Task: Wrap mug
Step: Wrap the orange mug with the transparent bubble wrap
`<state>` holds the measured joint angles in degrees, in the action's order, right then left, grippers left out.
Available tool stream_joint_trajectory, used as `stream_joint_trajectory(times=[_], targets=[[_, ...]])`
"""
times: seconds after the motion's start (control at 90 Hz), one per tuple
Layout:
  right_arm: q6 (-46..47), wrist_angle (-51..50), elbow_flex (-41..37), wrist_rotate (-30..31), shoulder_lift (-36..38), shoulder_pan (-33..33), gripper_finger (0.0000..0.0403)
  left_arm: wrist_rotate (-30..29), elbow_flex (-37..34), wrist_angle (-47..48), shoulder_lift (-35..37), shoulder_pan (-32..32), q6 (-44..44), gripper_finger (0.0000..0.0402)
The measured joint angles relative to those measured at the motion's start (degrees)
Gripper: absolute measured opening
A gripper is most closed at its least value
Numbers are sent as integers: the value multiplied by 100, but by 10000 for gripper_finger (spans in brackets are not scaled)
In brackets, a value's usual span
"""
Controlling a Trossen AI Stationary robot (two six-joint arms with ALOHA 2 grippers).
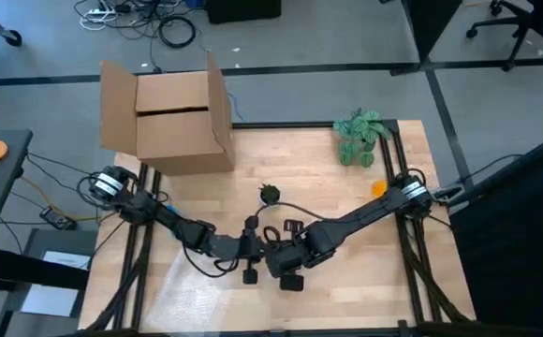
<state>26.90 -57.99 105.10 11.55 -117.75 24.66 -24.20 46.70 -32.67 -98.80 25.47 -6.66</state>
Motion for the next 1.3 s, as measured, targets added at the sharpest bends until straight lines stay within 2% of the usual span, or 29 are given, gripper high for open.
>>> stream_joint_trajectory(times=[0.211, 0.544, 0.789, 1.067, 1.3], targets=[[-70, -137, -73, 292, -296, -53, 1, -59, -4, 69, -5, -17, 0, 0], [-105, -340, -415, 577, -323, -159, 1, 43, -4, 48, -5, -4, 0, 0], [-243, -157, -688, 372, -317, -168, 0, -16, -4, 162, 91, 2, 9, 0], [-267, -354, -514, -18, -74, -168, 0, -339, -4, 776, 94, 2, -117, 0], [-259, -665, -405, 2, 153, -164, 0, -355, -4, 816, 98, 2, -131, 0]])
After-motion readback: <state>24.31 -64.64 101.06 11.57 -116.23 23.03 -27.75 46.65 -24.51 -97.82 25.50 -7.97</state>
